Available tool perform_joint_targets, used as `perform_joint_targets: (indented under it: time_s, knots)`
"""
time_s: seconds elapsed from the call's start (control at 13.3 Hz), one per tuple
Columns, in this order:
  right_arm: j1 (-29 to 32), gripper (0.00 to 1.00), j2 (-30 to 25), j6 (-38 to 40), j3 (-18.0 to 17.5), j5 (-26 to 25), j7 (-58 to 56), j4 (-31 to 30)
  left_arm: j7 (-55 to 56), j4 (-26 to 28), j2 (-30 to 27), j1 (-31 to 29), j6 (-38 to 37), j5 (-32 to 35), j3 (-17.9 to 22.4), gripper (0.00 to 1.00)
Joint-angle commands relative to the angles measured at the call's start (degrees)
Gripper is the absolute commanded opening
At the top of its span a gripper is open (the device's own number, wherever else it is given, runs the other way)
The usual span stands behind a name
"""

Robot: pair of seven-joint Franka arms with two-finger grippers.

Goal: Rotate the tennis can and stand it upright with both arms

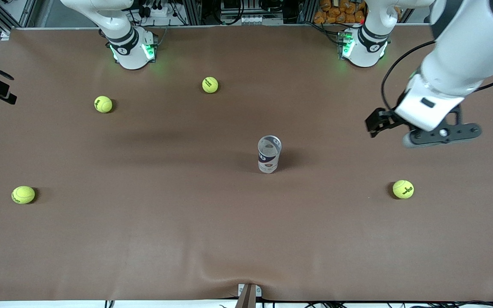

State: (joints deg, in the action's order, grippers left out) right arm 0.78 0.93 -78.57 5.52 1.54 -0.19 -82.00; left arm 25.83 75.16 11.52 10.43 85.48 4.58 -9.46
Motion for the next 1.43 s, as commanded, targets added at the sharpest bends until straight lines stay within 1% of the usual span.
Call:
perform_joint_targets:
  time_s: [0.0, 0.22, 0.3, 0.53, 0.6, 0.67, 0.75, 1.05, 1.35]
  knots:
    - [-0.08, 1.00, 0.30, -0.10, -0.07, 0.48, 0.98, 0.53, -1.30, 2.53, -4.13, -4.51, -3.22, 1.23, -0.91, 1.00]
    - [-0.08, 1.00, 0.38, -0.44, -0.07, 0.48, 0.98, 0.53, -6.47, 5.95, -7.73, -9.27, -2.69, 0.79, -1.00, 1.00]
    - [-0.08, 1.00, 0.38, -0.53, -0.07, 0.57, 0.98, 0.53, -7.19, 7.70, -9.14, -9.89, -2.17, 0.61, -1.00, 1.00]
    - [-0.08, 1.00, 0.56, -0.89, -0.07, 0.65, 0.98, 0.53, -8.42, 14.29, -13.44, -12.35, 2.56, 0.44, -0.91, 1.00]
    - [-0.08, 1.00, 0.56, -0.89, -0.07, 0.74, 0.98, 0.53, -8.60, 17.53, -15.37, -13.84, 5.28, -0.26, -0.91, 1.00]
    - [-0.08, 1.00, 0.65, -0.89, -0.07, 0.74, 0.98, 0.53, -8.60, 20.52, -17.13, -14.73, 7.83, -2.44, -0.83, 1.00]
    - [-0.08, 1.00, 0.65, -0.89, -0.07, 0.74, 0.98, 0.53, -8.60, 21.86, -18.19, -15.26, 8.81, -3.51, -0.74, 1.00]
    - [-0.08, 1.00, 0.73, -0.89, -0.15, 0.74, 0.98, 0.53, -8.69, 21.53, -18.20, -16.23, 8.47, -5.01, -0.56, 1.00]
    - [-0.08, 1.00, 0.74, -0.89, -0.16, 0.74, 0.98, 0.53, -9.83, 18.01, -16.71, -16.14, 6.63, -4.84, -0.56, 1.00]
